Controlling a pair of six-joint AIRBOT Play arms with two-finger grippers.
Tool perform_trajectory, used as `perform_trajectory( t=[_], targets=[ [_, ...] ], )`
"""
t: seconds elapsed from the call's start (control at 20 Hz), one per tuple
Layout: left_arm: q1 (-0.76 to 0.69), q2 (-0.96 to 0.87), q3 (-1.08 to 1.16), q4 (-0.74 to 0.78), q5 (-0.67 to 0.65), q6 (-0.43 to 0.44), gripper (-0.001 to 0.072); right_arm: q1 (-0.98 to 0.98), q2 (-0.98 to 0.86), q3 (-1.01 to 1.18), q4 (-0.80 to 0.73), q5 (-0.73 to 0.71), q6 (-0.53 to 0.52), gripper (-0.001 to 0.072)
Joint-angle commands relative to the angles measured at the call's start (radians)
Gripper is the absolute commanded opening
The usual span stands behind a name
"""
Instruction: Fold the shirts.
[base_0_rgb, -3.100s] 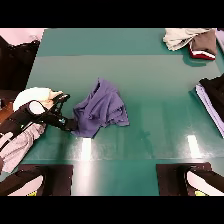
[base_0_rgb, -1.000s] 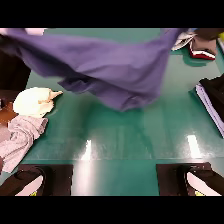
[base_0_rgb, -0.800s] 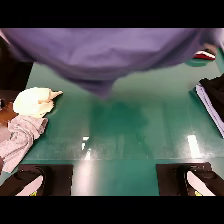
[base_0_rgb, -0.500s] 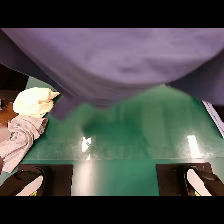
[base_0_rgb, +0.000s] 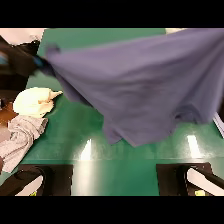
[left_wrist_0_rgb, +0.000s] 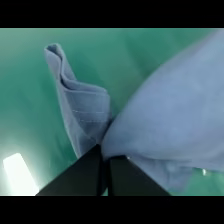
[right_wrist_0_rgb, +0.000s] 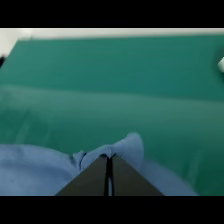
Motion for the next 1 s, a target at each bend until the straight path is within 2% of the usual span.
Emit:
perform_trajectory(
  t=[0.0, 0.1, 0.2, 0.25, 0.3, 0.35, 0.45, 0.5, 0.65, 0.75, 0.95],
  targets=[
    [0.001, 0.0, -0.36, 0.058, 0.131, 0.002, 0.0027, 0.18, -0.209, 0.004, -0.122, -0.032, 0.007, 0.0016],
    [0.001, 0.0, -0.484, 0.072, 0.208, -0.004, 0.0027, 0.285, -0.315, 0.005, -0.184, -0.165, 0.007, 0.0016],
    [0.001, 0.0, -0.545, 0.071, 0.219, -0.025, 0.0027, 0.346, -0.396, 0.005, -0.181, -0.292, 0.007, 0.0025],
    [0.001, 0.0, -0.549, 0.072, 0.209, -0.024, 0.0027, 0.365, -0.428, 0.005, -0.165, -0.331, 0.006, 0.0192],
    [0.001, 0.0, -0.549, 0.073, 0.206, -0.024, 0.0027, 0.375, -0.451, 0.005, -0.162, -0.342, 0.007, 0.0521],
    [0.001, 0.001, -0.549, 0.075, 0.206, -0.02, 0.0027, 0.378, -0.464, 0.005, -0.164, -0.321, 0.007, 0.0647],
    [0.001, 0.001, -0.549, 0.083, 0.206, -0.016, 0.0027, 0.365, -0.475, 0.003, -0.177, -0.187, 0.006, 0.0627],
    [0.001, 0.001, -0.549, 0.09, 0.207, -0.016, 0.0027, 0.352, -0.474, -0.016, -0.174, -0.1, -0.008, 0.0547],
    [0.001, 0.001, -0.549, 0.108, 0.208, -0.017, 0.0027, 0.312, -0.422, -0.218, -0.172, 0.063, -0.05, 0.0531],
    [0.001, 0.001, -0.549, 0.108, 0.205, -0.017, 0.0027, 0.298, -0.337, -0.453, -0.172, 0.054, -0.051, 0.0531],
    [0.001, 0.001, -0.549, 0.107, 0.194, -0.017, 0.0027, 0.288, -0.119, -0.948, -0.171, -0.108, -0.054, 0.0531]
  ],
)
